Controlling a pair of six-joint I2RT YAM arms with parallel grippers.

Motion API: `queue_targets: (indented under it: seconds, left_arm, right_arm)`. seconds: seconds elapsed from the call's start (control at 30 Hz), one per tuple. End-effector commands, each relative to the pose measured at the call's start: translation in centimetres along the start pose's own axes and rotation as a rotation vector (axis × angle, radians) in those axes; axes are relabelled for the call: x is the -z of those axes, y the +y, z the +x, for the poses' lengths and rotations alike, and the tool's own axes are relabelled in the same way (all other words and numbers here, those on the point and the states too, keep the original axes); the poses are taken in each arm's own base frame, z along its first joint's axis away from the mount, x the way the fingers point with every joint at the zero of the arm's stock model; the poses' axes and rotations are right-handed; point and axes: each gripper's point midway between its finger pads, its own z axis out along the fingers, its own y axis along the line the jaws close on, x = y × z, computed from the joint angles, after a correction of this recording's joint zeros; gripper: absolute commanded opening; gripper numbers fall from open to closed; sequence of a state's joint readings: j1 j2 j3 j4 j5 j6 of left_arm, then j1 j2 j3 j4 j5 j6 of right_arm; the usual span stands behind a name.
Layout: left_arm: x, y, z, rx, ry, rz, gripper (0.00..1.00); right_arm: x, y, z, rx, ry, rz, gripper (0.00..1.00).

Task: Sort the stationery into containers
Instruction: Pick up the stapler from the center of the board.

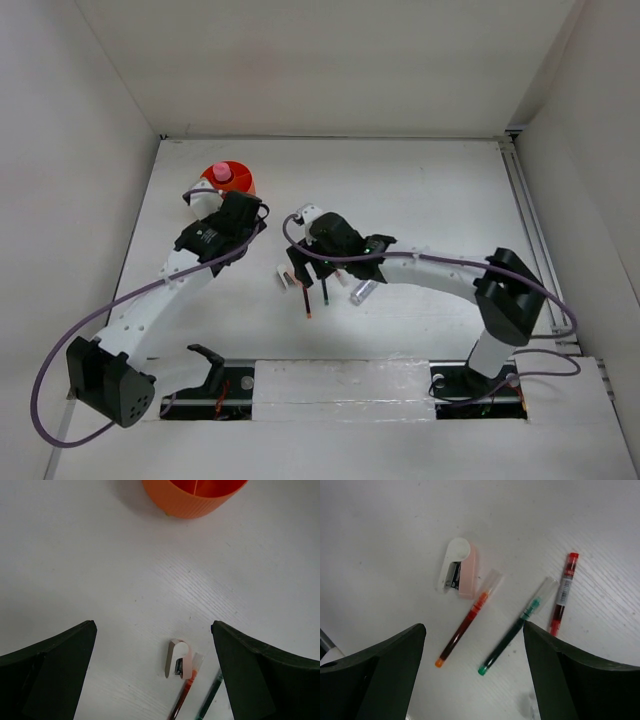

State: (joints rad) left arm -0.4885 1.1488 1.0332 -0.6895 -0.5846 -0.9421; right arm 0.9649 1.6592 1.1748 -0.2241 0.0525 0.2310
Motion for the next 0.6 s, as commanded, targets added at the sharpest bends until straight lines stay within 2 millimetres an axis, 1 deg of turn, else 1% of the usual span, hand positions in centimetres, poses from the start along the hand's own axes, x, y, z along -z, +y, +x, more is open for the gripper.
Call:
queue_targets:
  seconds: [0.0,0.03,0.07,0.1,0.13,0.17,0.23,0.27,0.3,0.33,0.37,0.4,0.43,0.47,0.53,0.57]
  left_arm:
    - [1.6,1.2,-3.4,0.042,-0.108,-0.041,0.99]
    - [2.1,1.8,-3.6,0.042,-0.117,-0.047,0.99]
    - [2.5,1.9,-4.1,0.048,-0.13,-0.046,0.99]
    - [2.6,2.2,-4.4,0.06,-0.136,-0.048,0.99]
    - [2.7,2.8,-5.2,0.09,-0.152,-0.055,0.99]
    - [2.7,3.4,-5.3,0.095,-0.151,-0.061,0.99]
    - [3.1,4.1,-5.9,0.115,-0.169,-0.049,0.99]
    - [3.1,4.2,-5.9,0.11,-0.174,-0.043,0.99]
    - [3.4,4.3,-6.0,0.116,-0.179,-0.036,0.99]
    - [3.2,4.5,-5.7,0.101,-0.174,-0.044,0.99]
    - [3.4,4.4,-6.0,0.114,-0.184,-0.03,0.99]
    - [3.2,4.5,-5.7,0.108,-0.18,-0.036,0.99]
    - [3.2,4.5,-5.7,0.108,-0.18,-0.036,0.99]
    - [3.2,4.5,-5.7,0.108,-0.18,-0.036,0.99]
    - [3.2,4.5,-5.7,0.108,-0.18,-0.036,0.99]
    - [3.2,4.4,-5.6,0.108,-0.172,-0.03,0.99]
  right_arm:
    - [-2.0,2.1,-2.7,0.018,-0.06,-0.047,0.84]
    - [-3.2,2.6,-2.4,0.025,-0.044,-0.05,0.84]
    - [-3.6,2.8,-2.3,0.036,-0.037,-0.057,0.84]
    - [-4.1,3.4,-2.1,0.044,-0.029,-0.065,0.84]
    - [-4.4,3.6,-2.7,0.044,-0.038,-0.067,0.84]
    - [-5.3,3.5,-2.0,0.045,-0.017,-0.062,0.84]
    - [-6.0,4.3,-2.4,0.05,-0.023,-0.082,0.84]
    - [-6.8,4.1,-1.4,0.052,0.0,-0.076,0.83]
    - [-7.0,4.2,-1.7,0.061,-0.004,-0.077,0.83]
    - [-7.4,4.1,-1.3,0.061,0.006,-0.074,0.83]
    - [-7.5,4.3,-1.7,0.061,-0.001,-0.076,0.83]
    - [-8.0,4.8,-1.6,0.067,0.003,-0.082,0.82]
    - [-8.3,4.7,-1.2,0.077,0.011,-0.08,0.82]
    - [-8.2,4.7,-1.8,0.076,-0.003,-0.074,0.8]
    - [-8.9,4.1,-0.8,0.079,0.033,-0.048,0.8]
    - [-8.9,4.2,-0.7,0.085,0.028,-0.031,0.79]
